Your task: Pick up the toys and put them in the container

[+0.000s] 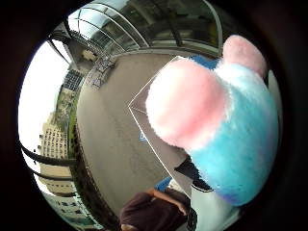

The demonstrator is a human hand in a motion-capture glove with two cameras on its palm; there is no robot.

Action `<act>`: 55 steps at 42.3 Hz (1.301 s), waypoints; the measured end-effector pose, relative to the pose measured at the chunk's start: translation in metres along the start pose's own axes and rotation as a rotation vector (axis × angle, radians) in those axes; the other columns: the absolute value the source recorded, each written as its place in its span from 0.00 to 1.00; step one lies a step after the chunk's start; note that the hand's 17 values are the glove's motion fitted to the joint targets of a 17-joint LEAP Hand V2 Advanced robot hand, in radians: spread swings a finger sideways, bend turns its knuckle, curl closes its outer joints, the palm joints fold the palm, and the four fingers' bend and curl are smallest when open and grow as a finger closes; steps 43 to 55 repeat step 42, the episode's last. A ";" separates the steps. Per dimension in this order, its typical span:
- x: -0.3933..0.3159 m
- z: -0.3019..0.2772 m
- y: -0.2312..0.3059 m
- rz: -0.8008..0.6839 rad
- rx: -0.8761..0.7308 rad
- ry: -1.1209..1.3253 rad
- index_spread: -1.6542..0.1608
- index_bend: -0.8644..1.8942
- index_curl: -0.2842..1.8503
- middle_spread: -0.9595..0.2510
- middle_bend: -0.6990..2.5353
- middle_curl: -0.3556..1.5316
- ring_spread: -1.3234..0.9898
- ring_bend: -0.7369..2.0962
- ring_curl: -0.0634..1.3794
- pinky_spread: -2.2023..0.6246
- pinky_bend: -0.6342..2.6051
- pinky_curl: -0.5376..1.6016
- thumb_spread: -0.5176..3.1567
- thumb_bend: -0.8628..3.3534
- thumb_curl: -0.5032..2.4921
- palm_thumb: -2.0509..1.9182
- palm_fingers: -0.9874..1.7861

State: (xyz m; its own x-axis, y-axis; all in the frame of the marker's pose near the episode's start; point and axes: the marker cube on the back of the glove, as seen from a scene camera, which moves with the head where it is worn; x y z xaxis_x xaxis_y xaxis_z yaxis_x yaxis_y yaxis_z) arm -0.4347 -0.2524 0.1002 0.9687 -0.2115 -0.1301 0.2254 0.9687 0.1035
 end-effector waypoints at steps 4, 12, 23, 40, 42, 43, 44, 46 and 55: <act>-0.051 0.016 -0.021 0.137 -0.011 0.027 0.81 0.73 0.53 0.61 0.62 0.66 0.41 0.74 0.53 0.64 0.55 0.50 0.30 0.22 0.51 0.65 0.71; -0.072 0.033 -0.026 -0.036 -0.053 0.083 0.81 0.72 0.55 0.60 0.60 0.66 0.41 0.74 0.54 0.64 0.55 0.50 0.31 0.22 0.52 0.65 0.70; -0.119 0.047 -0.021 -0.131 -0.305 0.006 0.84 0.37 0.47 0.72 0.37 0.54 0.48 0.63 0.50 0.71 0.65 0.53 0.40 0.18 0.44 0.54 0.11; -0.064 0.016 -0.001 -0.163 -0.220 -0.032 0.86 0.33 0.27 0.87 0.25 0.41 0.58 0.45 0.31 0.79 0.55 0.45 0.46 0.19 0.35 0.51 0.21; -0.057 0.011 0.002 -0.157 -0.216 -0.023 0.86 0.33 0.26 0.87 0.25 0.40 0.58 0.44 0.31 0.79 0.54 0.44 0.46 0.19 0.34 0.51 0.22; -0.057 0.011 0.002 -0.157 -0.216 -0.023 0.86 0.33 0.26 0.87 0.25 0.40 0.58 0.44 0.31 0.79 0.54 0.44 0.46 0.19 0.34 0.51 0.22; -0.057 0.011 0.002 -0.157 -0.216 -0.023 0.86 0.33 0.26 0.87 0.25 0.40 0.58 0.44 0.31 0.79 0.54 0.44 0.46 0.19 0.34 0.51 0.22; -0.057 0.011 0.002 -0.157 -0.216 -0.023 0.86 0.33 0.26 0.87 0.25 0.40 0.58 0.44 0.31 0.79 0.54 0.44 0.46 0.19 0.34 0.51 0.22; -0.057 0.011 0.002 -0.157 -0.216 -0.023 0.86 0.33 0.26 0.87 0.25 0.40 0.58 0.44 0.31 0.79 0.54 0.44 0.46 0.19 0.34 0.51 0.22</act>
